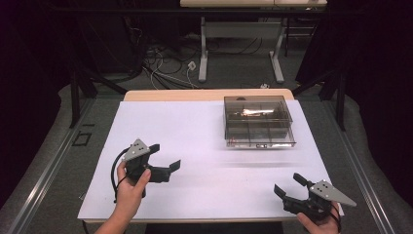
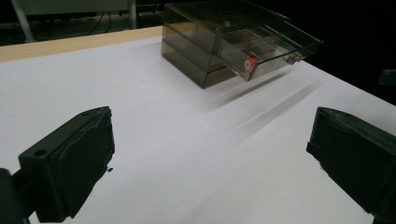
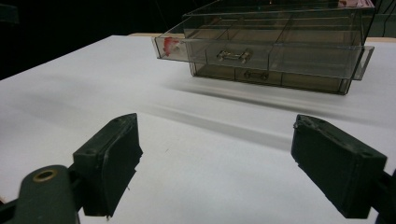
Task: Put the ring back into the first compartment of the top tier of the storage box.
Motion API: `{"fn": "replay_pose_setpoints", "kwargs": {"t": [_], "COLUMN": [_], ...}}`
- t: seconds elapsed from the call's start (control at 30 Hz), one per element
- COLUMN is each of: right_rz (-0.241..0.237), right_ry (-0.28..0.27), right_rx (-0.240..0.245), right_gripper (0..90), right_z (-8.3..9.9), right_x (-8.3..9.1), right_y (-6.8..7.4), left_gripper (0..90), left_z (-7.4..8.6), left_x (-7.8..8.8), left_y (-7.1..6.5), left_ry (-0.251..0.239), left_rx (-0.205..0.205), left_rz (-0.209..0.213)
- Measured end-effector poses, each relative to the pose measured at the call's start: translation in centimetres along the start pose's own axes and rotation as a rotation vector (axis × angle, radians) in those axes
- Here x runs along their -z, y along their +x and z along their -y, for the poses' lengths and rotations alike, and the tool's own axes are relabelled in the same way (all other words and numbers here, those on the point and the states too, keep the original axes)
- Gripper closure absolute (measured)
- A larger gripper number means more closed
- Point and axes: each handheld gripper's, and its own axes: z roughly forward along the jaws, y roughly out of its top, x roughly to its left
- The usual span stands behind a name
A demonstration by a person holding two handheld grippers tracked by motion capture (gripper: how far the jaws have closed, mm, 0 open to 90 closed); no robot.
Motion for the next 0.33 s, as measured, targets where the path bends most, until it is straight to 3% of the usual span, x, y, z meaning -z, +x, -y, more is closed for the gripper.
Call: {"fn": "replay_pose_setpoints", "kwargs": {"t": [0.33], "right_rz": [0.003], "right_ry": [0.001], "right_rx": [0.02], "right_gripper": [15.0], "right_z": [0.1], "right_x": [0.0], "right_y": [-0.1], "left_gripper": [0.8], "left_z": [3.2], "left_x": [1.7], "left_y": [1.3], "left_ry": [-0.025], "left_rx": [0.056], "left_rz": [-0.029]}}
